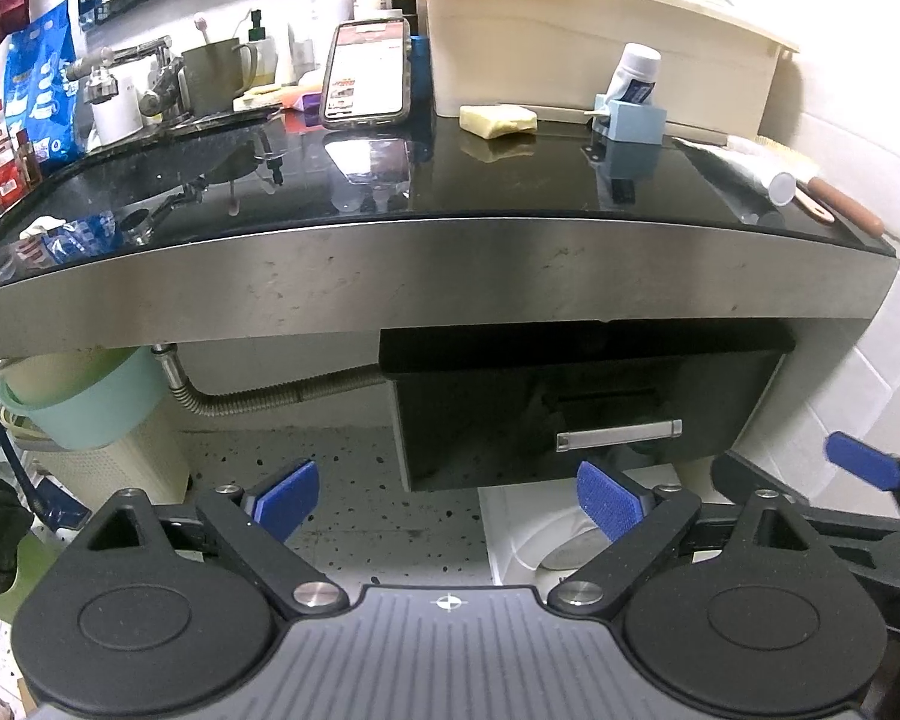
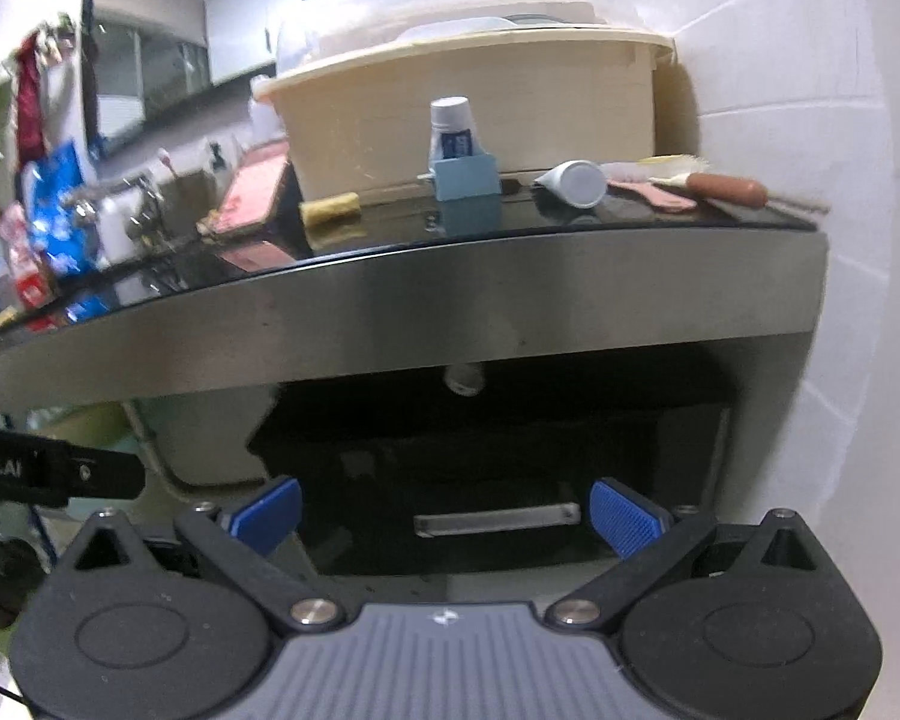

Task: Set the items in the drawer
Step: 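Move the right tool down toward the drawer's silver bar handle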

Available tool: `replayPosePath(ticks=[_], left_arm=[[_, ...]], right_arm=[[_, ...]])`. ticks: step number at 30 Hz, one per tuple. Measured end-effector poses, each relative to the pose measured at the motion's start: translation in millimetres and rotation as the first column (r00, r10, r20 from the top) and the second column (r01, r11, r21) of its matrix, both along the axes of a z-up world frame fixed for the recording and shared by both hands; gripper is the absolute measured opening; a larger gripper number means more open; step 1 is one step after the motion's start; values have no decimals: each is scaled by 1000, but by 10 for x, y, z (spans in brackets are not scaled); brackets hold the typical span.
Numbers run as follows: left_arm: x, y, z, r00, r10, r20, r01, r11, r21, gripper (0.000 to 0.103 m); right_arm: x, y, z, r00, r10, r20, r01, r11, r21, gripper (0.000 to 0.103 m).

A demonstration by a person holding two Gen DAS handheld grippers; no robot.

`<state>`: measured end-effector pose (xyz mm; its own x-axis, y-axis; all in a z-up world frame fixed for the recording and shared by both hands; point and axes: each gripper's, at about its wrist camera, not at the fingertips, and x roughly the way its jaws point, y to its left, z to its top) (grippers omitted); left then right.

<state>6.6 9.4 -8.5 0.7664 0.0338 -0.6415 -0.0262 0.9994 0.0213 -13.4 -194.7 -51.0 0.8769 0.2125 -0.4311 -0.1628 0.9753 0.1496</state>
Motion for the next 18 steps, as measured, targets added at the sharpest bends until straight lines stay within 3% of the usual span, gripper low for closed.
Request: replayPosePath(ticks=[5, 12, 14, 17, 18], left_arm=[[1, 20, -6, 1000, 3, -1, -3, 1000, -5, 94], [-3, 27, -21, 1000, 1, -5, -1, 1000, -6, 94], [3, 28, -23, 1000, 0, -7, 0, 1000, -9, 94], [5, 33, -26, 1000, -3, -10, 2, 1000, -12, 94], [5, 36, -26, 1000, -3, -9, 3, 1000, -12, 94]], right_arm=[[81, -65, -181, 995, 93, 47, -94, 995, 19, 103], [341, 31, -346, 984, 175, -31, -177, 981, -74, 103], [414, 42, -397, 983, 178, -55, -180, 982, -52, 103], [529, 109, -505, 977, 203, -60, -208, 973, -98, 103], [561, 162, -543, 974, 221, -56, -227, 962, -152, 103]])
